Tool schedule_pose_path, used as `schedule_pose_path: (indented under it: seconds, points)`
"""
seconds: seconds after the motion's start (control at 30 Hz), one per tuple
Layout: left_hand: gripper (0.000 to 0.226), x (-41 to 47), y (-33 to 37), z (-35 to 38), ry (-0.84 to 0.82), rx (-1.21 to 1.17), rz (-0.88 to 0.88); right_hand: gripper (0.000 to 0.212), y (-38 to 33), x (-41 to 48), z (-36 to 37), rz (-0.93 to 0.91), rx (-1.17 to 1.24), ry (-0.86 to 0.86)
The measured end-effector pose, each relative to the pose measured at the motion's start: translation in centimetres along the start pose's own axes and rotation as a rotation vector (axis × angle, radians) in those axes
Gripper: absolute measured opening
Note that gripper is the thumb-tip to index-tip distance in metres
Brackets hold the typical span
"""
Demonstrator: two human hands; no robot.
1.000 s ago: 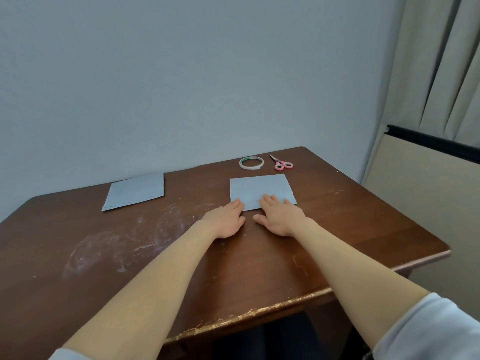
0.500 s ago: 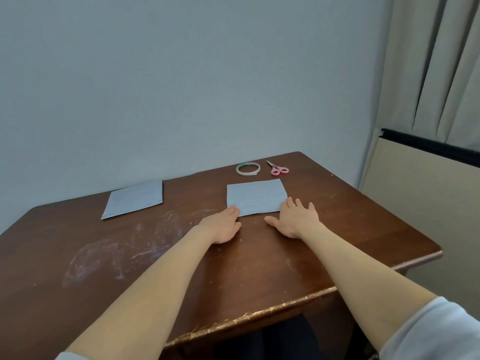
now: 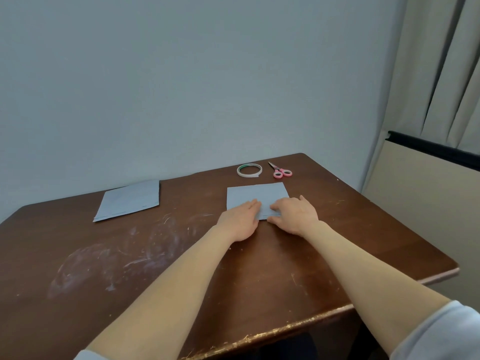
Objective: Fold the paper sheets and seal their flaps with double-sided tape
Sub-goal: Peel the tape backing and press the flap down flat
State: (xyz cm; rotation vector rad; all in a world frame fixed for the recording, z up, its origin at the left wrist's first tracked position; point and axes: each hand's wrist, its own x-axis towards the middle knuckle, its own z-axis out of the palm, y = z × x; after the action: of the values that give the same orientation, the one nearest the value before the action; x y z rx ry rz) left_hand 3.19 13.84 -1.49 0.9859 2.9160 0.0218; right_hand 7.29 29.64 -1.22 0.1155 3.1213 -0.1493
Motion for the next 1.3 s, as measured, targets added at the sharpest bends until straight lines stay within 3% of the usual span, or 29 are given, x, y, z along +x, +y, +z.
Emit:
schedule_pose_path:
  seconds: [0.37,0.63,0.93,1.3]
  points:
    - [0.045,0.4,-4.6,-0.6,-0.031,-0.010,-0.104,0.045,-4.2,4.0,0.2,-0.148,0.012,-0.077]
    - [0.040,1.5,-12.7,-0.7,-0.071,-0.063,-0.234,0.047,-10.5,10.6,0.7,-0.242,0.076,-0.184]
    - [0.051,3.3,-18.0,-1.2,-0.086,-0.105,-0.275,0.047,-13.9,15.8,1.5,-0.270,0.122,-0.175]
    - [0.050,4.1,-18.7,-1.3,-0.094,-0.067,-0.254,0.043,-13.9,17.1,1.6,-0.241,0.124,-0.095]
